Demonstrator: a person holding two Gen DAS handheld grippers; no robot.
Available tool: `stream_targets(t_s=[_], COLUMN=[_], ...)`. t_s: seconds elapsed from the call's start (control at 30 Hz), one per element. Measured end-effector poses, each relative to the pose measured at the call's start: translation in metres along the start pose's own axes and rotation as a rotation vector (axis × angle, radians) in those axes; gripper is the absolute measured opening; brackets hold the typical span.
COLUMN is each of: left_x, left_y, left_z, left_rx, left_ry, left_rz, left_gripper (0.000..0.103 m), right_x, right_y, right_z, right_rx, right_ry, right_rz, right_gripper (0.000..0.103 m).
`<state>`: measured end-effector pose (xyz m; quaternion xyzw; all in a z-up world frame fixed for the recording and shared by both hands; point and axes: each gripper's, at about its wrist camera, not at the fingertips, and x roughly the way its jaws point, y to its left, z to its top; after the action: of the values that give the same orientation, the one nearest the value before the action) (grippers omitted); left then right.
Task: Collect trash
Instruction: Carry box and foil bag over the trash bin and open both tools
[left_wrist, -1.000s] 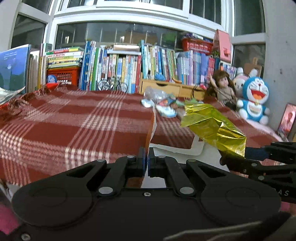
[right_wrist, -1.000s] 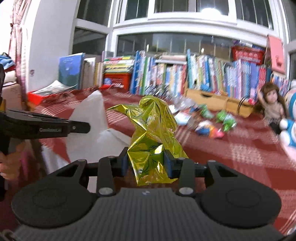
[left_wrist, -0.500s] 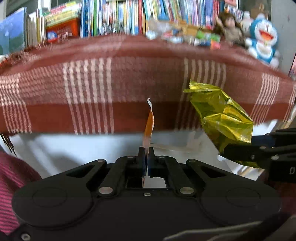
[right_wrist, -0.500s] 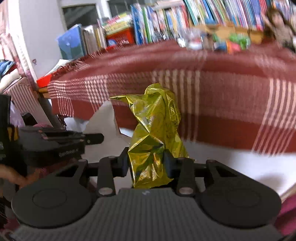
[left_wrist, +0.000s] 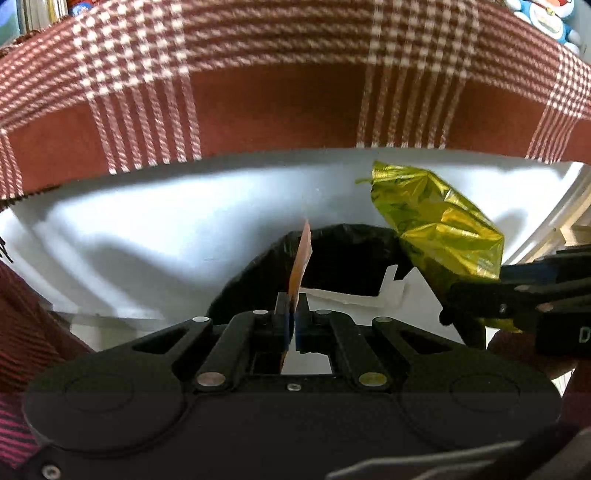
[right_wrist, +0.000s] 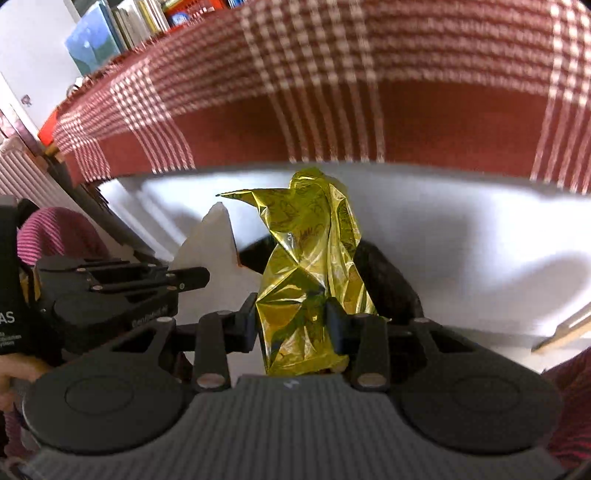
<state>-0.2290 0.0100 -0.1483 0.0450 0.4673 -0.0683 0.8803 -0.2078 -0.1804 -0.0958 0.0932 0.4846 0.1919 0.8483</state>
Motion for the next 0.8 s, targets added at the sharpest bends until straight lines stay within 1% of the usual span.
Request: stream_targets(t_s=[0.2, 0.4, 0.5, 0.57, 0.6, 0.63, 0.67, 0.7, 0.73, 0.8], left_x=[0.018, 0.035, 0.041, 0.044, 0.044, 0.046, 0.042, 0.039, 0.040, 0.031], left_y=[-0.004, -0.005, -0.003, -0.002, -0.001, -0.001, -0.001, 0.000, 0.002, -0.003], left_z=[0.000, -0.002, 0.000, 0.004, 0.004, 0.005, 0.004, 0.003, 0.006, 0.006], left_rx=[0.014, 0.008, 0.001, -0.002, -0.003, -0.004, -0.006, -0.009, -0.011, -0.011], left_ry=[0.039, 0.084, 0.097, 0.098, 0.098, 0.101, 0.101, 0.098, 0.094, 0.084], left_rz=[-0.001, -0.004, -0.009, -0.012, -0.012, -0.013, -0.013, -0.012, -0.010, -0.006], left_gripper=[0.003, 0.006, 0.011, 0.014, 0.017, 0.027, 0.043, 0.051, 0.060, 0.069], right_x=[0.015, 0.030, 0.037, 0.039, 0.040, 0.040, 0.041, 0.041, 0.041, 0.040], right_y=[-0.007, -0.011, -0.014, -0.015, -0.015, -0.016, -0.016, -0.016, -0.016, -0.015], right_z=[-0.003, -0.006, -0.009, -0.009, -0.009, -0.008, -0.007, -0.006, -0.006, -0.006], right_rx=[0.043, 0.065, 0.083, 0.096, 0.100, 0.104, 0.107, 0.109, 0.108, 0.104], right_ry=[0.060, 0.122, 0.142, 0.145, 0.144, 0.143, 0.141, 0.138, 0.136, 0.136], right_rz=[0.000, -0.011, -0.008, -0.011, -0.014, -0.018, -0.018, -0.014, -0.015, -0.015], right_gripper=[0.042, 0.043, 0.044, 0.049, 0.055, 0.061, 0.066, 0.069, 0.070, 0.073])
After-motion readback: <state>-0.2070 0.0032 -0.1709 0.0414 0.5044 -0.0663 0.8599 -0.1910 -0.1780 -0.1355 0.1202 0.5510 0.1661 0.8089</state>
